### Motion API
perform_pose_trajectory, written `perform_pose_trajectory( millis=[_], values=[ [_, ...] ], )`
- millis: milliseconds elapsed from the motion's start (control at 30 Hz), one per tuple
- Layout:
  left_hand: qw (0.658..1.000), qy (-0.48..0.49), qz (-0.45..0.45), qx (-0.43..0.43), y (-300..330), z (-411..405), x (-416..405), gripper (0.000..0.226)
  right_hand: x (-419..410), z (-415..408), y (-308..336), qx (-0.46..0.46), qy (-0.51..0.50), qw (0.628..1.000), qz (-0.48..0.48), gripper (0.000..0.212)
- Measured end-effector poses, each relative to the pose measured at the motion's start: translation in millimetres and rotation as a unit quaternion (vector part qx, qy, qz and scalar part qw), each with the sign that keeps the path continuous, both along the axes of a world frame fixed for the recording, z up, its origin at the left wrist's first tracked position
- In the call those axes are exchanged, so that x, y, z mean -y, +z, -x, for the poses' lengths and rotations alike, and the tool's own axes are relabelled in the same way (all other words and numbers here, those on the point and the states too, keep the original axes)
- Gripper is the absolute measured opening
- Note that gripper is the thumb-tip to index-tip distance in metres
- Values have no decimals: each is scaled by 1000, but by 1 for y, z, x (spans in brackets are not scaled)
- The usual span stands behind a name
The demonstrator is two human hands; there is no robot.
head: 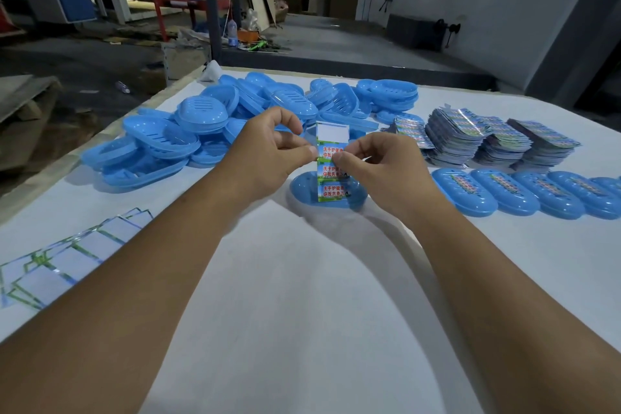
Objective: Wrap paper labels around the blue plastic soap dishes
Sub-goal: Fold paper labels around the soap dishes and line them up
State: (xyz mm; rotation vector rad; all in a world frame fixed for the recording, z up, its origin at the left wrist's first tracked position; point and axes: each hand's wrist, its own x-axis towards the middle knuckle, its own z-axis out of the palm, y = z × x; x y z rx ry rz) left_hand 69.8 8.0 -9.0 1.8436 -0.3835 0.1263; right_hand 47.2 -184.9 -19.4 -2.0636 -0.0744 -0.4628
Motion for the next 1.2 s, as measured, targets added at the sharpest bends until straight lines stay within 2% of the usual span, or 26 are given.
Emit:
perform_pose_trajectory(
  millis=[167, 400, 633, 933, 1100, 1200],
  values=[
    [999, -27, -12, 26, -2, 3, 3, 31, -6, 8, 1, 15, 66, 998, -7, 18],
    [999, -30, -19, 33, -1, 6, 6, 34, -7, 9, 5, -6, 57, 998, -34, 16],
    [996, 69, -51, 19, 0, 1, 2, 31, -2, 7, 7, -46, 48, 994, -92, 20],
    [966, 180, -183, 5, 4, -10, -22, 18, 5, 8, 13, -94, 44, 984, -145, 19],
    [966, 175, -182, -51, 8, -14, -33, 20, 1, 9, 12, -128, 75, 976, -160, 18],
    [958, 176, -214, -66, 7, -15, -38, 18, 2, 9, 13, -136, 68, 970, -189, 21]
  ],
)
